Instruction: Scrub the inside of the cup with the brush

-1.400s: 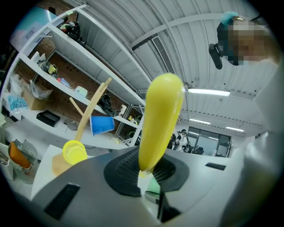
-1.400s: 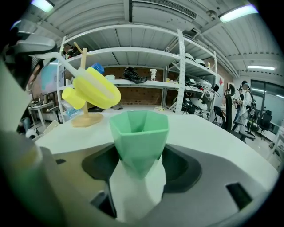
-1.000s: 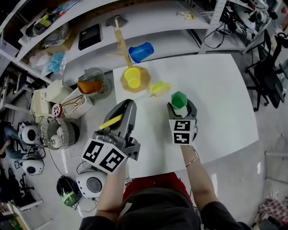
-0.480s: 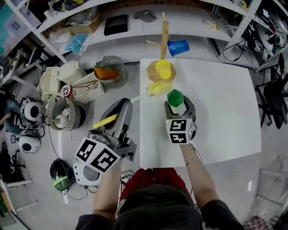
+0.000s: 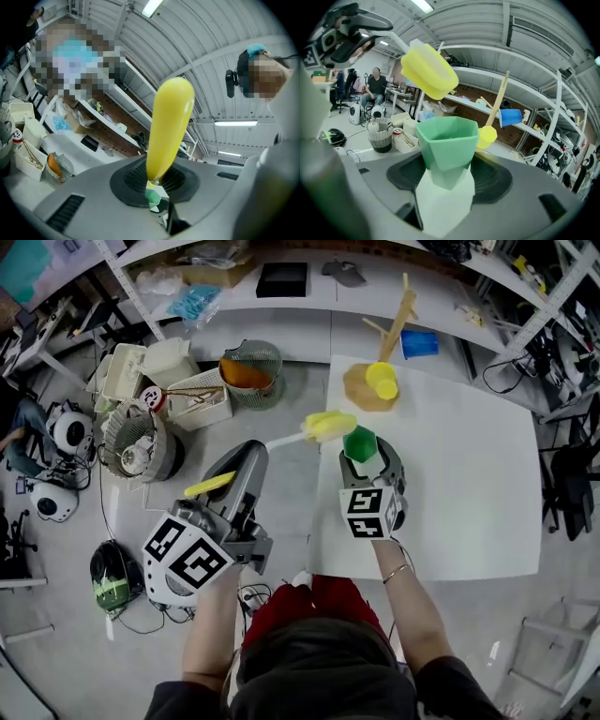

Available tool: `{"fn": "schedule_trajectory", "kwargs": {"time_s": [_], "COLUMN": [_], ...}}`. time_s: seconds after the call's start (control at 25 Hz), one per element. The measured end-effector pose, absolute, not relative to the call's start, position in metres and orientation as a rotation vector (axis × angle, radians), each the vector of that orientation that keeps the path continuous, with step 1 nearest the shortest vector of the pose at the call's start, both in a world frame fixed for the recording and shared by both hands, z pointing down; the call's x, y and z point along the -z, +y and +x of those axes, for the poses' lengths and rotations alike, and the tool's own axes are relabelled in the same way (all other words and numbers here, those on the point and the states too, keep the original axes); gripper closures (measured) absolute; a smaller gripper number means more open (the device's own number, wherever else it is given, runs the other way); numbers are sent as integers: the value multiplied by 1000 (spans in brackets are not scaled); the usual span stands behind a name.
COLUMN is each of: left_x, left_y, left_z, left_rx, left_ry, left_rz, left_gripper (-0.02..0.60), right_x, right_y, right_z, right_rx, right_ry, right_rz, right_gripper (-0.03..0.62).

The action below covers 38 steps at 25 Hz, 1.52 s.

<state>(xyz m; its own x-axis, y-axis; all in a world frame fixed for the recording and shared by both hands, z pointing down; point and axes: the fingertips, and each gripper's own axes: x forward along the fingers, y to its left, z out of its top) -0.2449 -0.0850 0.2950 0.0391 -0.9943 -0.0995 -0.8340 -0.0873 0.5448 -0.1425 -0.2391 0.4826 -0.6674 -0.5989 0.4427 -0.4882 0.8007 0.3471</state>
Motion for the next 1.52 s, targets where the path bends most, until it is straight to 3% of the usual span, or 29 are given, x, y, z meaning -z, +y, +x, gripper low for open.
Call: {"fn": "schedule_trajectory", "kwargs": {"time_s": [0.72, 1.52], "left_x": [-325, -326], "left_y": [-22, -6], "left_z": [-265, -257], "left_rx": [521, 84], "left_ry": [-1789, -1523], "left_rz": [1974, 2331], "left_gripper": [543, 543], "right_x": [-488, -489], "right_y": [-170, -120], "right_z": [-190, -195], "right_rx": [577, 871], "right_ry": [-2342, -2326], "right_rz": [605, 348], "right_gripper": [286, 286]}}
